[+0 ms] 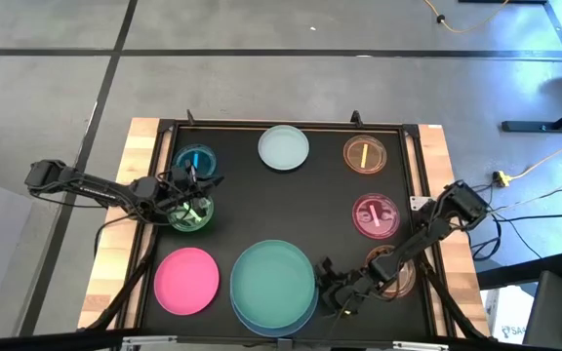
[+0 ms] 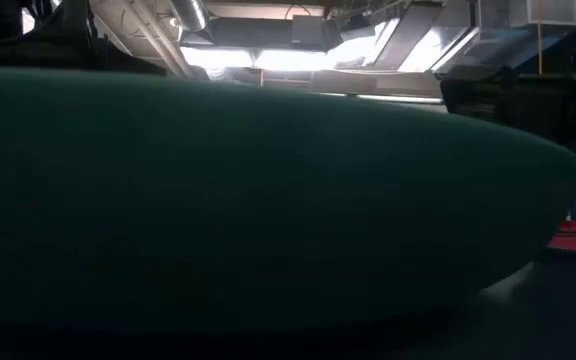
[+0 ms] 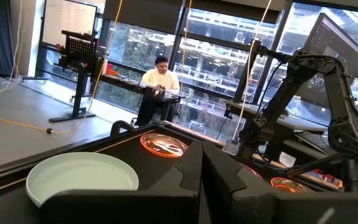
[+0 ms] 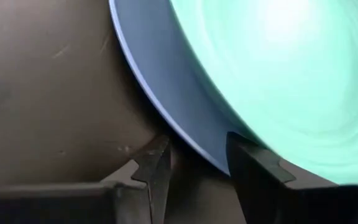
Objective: Stack plastic plates
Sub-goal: Move the stacked plates to the center of the table
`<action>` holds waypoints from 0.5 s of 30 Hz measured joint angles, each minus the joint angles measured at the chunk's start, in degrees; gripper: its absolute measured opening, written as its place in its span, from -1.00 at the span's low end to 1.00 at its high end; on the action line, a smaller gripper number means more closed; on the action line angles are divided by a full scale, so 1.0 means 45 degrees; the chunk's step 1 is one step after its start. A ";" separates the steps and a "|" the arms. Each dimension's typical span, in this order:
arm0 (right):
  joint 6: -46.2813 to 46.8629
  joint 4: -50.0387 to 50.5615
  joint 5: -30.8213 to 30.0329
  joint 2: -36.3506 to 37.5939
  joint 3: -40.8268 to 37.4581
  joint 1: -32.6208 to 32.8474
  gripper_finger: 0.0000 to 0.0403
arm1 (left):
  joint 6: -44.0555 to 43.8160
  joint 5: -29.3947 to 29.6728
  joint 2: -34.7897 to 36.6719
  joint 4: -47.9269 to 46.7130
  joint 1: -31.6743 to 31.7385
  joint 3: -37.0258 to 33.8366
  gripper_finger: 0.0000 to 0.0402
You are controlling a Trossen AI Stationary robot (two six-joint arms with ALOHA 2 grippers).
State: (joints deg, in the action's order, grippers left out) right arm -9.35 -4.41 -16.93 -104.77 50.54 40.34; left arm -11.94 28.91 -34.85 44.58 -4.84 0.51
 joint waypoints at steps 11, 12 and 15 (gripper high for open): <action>-0.0502 0.0261 -0.0522 -0.0020 0.0019 -0.0162 -0.90 | 0.0005 0.0000 0.0000 -0.0010 0.0000 0.0000 -0.98; -0.0484 0.0295 -0.0704 -0.0020 0.0019 -0.0165 -0.94 | 0.0005 0.0000 -0.0005 -0.0010 0.0000 0.0000 -0.98; -0.0388 0.0351 -0.1220 -0.0020 0.0005 -0.0219 -0.94 | 0.0005 0.0000 -0.0005 -0.0010 0.0000 0.0000 -0.98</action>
State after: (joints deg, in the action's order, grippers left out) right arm -11.09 -2.83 -22.42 -104.86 50.57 39.36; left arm -11.92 28.91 -34.87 44.53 -4.84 0.51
